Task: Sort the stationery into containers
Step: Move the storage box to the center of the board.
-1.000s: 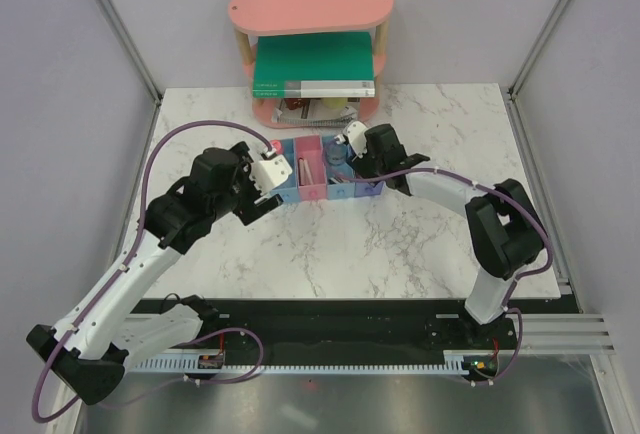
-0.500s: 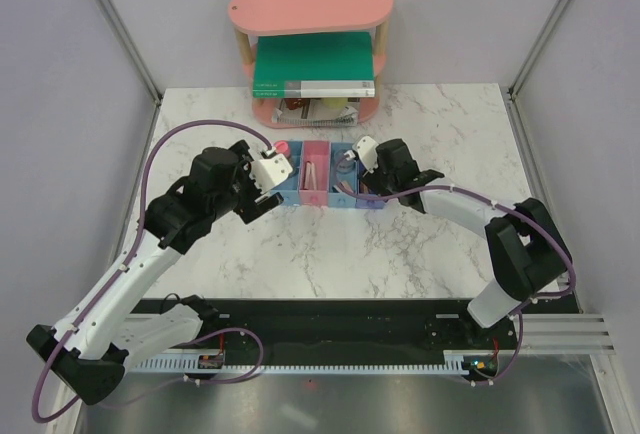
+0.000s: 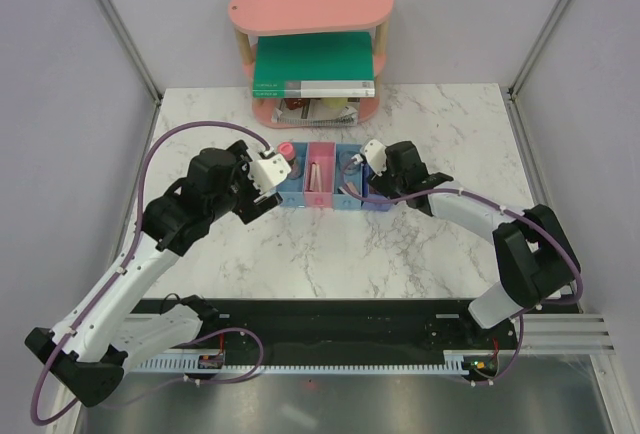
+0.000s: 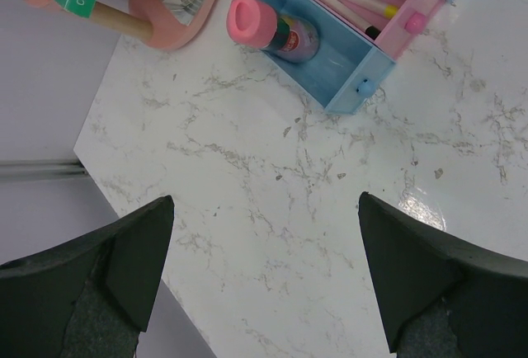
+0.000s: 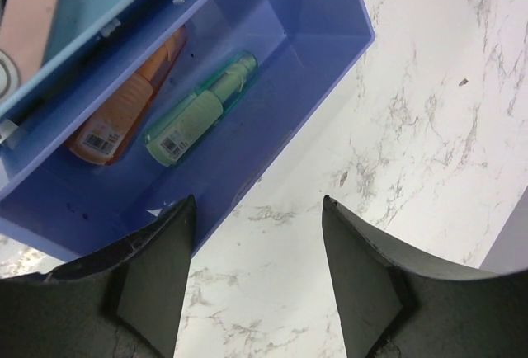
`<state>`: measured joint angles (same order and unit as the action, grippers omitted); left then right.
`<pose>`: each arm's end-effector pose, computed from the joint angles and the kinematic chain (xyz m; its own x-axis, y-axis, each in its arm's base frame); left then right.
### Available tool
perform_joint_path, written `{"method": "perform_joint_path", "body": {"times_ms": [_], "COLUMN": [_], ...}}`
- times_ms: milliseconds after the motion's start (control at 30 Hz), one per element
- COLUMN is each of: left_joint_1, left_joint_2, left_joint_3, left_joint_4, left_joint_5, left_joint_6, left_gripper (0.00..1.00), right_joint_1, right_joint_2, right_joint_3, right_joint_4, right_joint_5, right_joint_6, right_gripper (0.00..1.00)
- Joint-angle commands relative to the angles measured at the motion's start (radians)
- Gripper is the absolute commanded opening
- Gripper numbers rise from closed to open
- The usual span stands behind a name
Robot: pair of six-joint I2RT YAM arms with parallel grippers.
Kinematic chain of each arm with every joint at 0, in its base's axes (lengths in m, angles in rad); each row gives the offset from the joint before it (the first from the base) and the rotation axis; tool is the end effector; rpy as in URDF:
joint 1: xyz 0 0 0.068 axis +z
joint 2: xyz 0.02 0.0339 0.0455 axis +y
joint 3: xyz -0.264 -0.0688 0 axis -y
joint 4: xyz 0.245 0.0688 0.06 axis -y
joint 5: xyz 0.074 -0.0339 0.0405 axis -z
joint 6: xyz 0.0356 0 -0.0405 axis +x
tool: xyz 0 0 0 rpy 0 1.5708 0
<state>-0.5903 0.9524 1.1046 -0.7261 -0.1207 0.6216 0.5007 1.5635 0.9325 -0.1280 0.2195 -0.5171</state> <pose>0.1618 -0.1032 0.3657 -0.0938 0.7587 -0.6446 0.6436 0.5402 0.5422 0.2934 0.1517 0.2066 -0.3617 -0.7479 -0.5566 -0.5853 0.6469 -0.4889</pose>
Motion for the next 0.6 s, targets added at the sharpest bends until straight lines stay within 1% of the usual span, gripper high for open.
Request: {"method": "perform_joint_path", "body": {"times_ms": [0,567], "left_joint_1": [0.006,0.004], "left_joint_2": [-0.015,-0.004], "left_joint_3": [-0.009,-0.008], "left_joint_4": [0.033,0.034], "left_joint_5": [0.015,0.026], "left_joint_6": [0.003,-0.005], "left_gripper": [1.0,1.0], "right_joint_1": [-0.042,-0.085], "right_joint_2": [-0.022,-0.028], "right_joint_3": [-0.029,0.003], "right_joint_4": [-0.09,-0.108], "right_joint_5": [0.052,0.055], "right_joint_6": [-0.067,-0.179], "right_gripper": [0.7,0.7]}}
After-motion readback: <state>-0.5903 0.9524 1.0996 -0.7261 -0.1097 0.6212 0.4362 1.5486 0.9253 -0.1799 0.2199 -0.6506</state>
